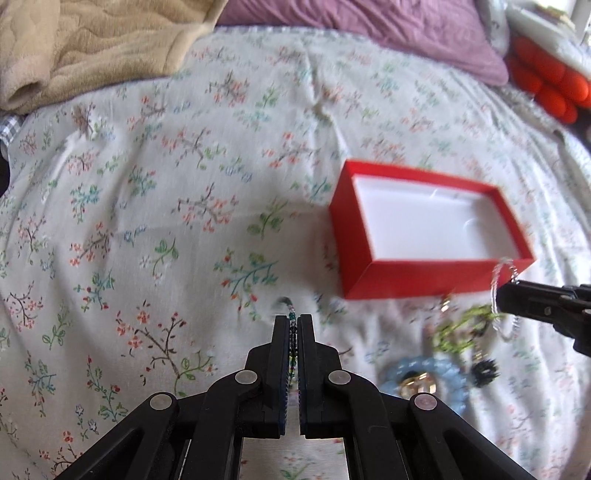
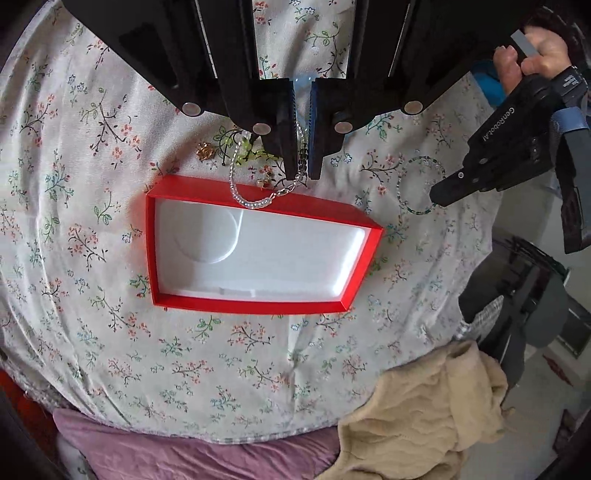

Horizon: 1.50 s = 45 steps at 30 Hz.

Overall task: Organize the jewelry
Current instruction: 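Lift both held bracelets and carry them into the red box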

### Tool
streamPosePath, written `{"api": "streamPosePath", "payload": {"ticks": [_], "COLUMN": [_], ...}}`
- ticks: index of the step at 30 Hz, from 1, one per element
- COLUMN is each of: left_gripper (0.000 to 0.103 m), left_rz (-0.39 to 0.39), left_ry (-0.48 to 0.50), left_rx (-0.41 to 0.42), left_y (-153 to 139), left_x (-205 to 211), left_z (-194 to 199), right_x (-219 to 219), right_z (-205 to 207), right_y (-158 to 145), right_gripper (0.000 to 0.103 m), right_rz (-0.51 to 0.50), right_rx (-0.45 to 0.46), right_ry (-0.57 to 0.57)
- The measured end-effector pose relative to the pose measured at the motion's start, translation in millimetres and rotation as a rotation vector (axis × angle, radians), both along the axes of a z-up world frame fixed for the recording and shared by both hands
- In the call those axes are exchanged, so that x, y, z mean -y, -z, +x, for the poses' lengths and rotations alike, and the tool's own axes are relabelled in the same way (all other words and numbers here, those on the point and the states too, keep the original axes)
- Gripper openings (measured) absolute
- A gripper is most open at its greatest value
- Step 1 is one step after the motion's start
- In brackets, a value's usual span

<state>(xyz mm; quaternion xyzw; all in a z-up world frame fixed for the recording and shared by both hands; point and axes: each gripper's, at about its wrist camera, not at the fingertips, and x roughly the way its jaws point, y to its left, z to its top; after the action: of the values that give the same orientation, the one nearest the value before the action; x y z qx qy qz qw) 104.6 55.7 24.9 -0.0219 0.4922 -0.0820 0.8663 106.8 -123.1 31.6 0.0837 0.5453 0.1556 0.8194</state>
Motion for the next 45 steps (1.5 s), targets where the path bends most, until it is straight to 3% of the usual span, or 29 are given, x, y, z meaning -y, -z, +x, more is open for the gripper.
{"api": "streamPosePath", "payload": {"ticks": [11,22,32,36,45], "left_gripper": [0.0,0.0,0.0,0.0,0.0], "left_rz": [-0.116,-0.286,-0.131,-0.111,-0.077], "left_ry": [0.033,0.098,0.013,0.004,0.021], "left_rx": [0.097,0.111,-0.004,-0.01,0.006], "left_y": [-39,-35,16,19,19], "left_x": [23,63,61,58,62], "left_z": [5,46,72,73,73], "right_x": [18,59,54,40,54], "right_z": [-2,28,46,51,62], "right_y": [-50,-45,-29,-21,12], "right_gripper": [0.004,0.004,0.004,0.004,0.004], "right_rz": [0.058,0.01,0.057,0.092,0.019], "right_rx": [0.128,0.142,0.104,0.084,0.014], "right_ry": [0.03,0.157,0.134,0.101,0.155]}}
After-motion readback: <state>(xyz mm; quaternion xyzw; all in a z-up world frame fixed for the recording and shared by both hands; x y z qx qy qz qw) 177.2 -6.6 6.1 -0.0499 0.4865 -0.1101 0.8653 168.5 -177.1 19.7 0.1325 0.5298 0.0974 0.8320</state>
